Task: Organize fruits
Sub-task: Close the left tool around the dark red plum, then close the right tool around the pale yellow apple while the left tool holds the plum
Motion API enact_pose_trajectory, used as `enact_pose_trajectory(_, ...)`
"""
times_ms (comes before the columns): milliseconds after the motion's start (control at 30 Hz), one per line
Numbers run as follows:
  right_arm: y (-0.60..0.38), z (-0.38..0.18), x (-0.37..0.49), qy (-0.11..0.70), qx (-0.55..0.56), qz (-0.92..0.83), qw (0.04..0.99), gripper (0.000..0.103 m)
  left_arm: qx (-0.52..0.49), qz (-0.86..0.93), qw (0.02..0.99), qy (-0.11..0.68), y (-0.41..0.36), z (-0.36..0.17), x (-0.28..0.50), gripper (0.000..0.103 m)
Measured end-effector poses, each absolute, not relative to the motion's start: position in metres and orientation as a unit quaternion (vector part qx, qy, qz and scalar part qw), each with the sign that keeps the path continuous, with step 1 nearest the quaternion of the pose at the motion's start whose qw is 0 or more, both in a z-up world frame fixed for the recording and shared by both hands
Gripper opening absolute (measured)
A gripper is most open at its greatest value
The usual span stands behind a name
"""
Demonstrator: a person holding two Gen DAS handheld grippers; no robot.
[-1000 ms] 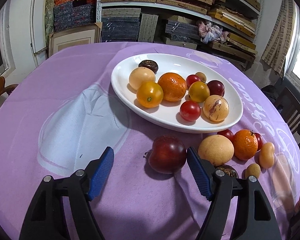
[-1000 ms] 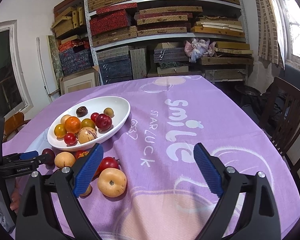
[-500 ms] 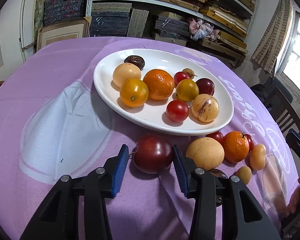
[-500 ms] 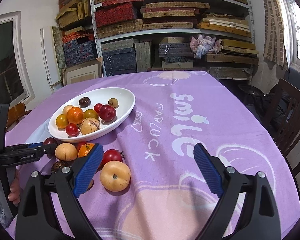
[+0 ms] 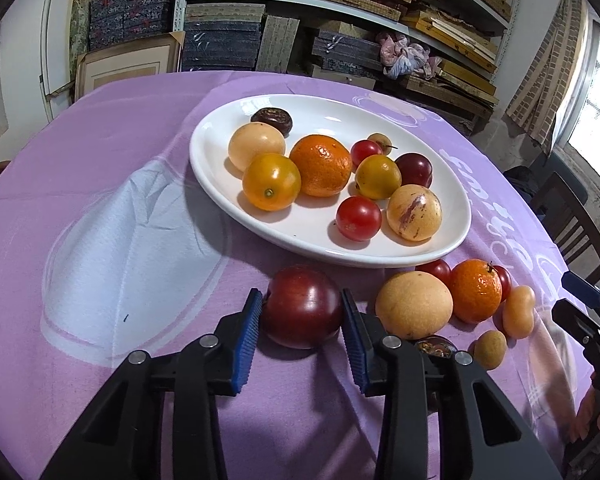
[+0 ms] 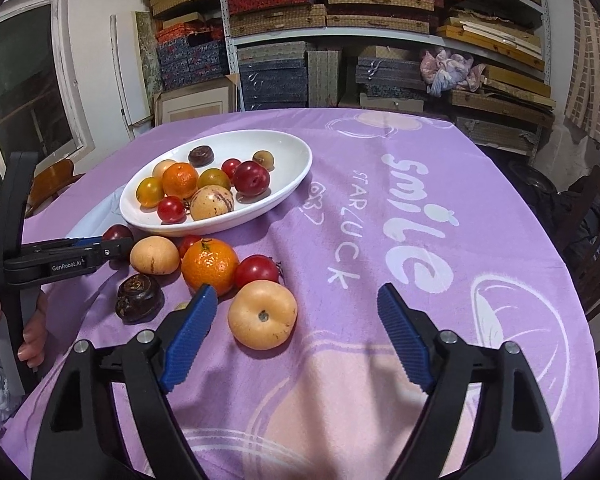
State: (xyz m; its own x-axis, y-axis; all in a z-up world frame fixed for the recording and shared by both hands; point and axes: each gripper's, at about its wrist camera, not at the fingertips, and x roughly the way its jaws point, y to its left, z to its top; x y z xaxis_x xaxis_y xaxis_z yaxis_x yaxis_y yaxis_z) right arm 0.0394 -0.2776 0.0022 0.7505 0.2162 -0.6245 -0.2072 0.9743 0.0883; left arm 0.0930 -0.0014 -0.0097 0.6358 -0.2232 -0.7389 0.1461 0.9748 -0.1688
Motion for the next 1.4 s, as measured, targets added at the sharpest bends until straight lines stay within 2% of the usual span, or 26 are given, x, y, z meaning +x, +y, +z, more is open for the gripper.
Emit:
enact_pose_trajectory(333, -0.261, -0.012, 0.045, 0.359, -0.022, 0.123, 0.925, 0.069, -0.025, -0.092, 0.915, 0.392, 0.002, 0.001, 0.071, 0.039)
enact_pose_trajectory(600, -0.262, -0.018, 0.051, 0.382, 0.001, 0.148, 0.912, 0.051, -0.022, -0.094, 0.913, 0.396, 0.000, -0.001, 0.071, 0.040)
enact_pose_trajectory(800, -0.260, -0.026, 0.061, 0.410, 0.013, 0.160, 0.898, 0.050, -0.018, -0.098, 0.913, 0.396, -0.004, -0.001, 0.071, 0.040)
enact_pose_trajectory(867, -0.261, -0.027, 0.063, 0.414, 0.019, 0.160, 0.896, 0.046, -0.016, -0.098, 0.913, 0.396, -0.004, -0.001, 0.070, 0.040)
enact_pose_trajectory(1133, -0.270, -0.019, 0.057, 0.391, 0.030, 0.149, 0.908, 0.043, -0.020, -0.097, 0.915, 0.391, -0.003, 0.002, 0.070, 0.040)
enact_pose_trajectory(1400, -0.283, 0.032, 0.062, 0.342, 0.064, 0.136, 0.928, 0.043, -0.023, -0.084, 0.920, 0.382, -0.001, 0.024, 0.089, 0.040)
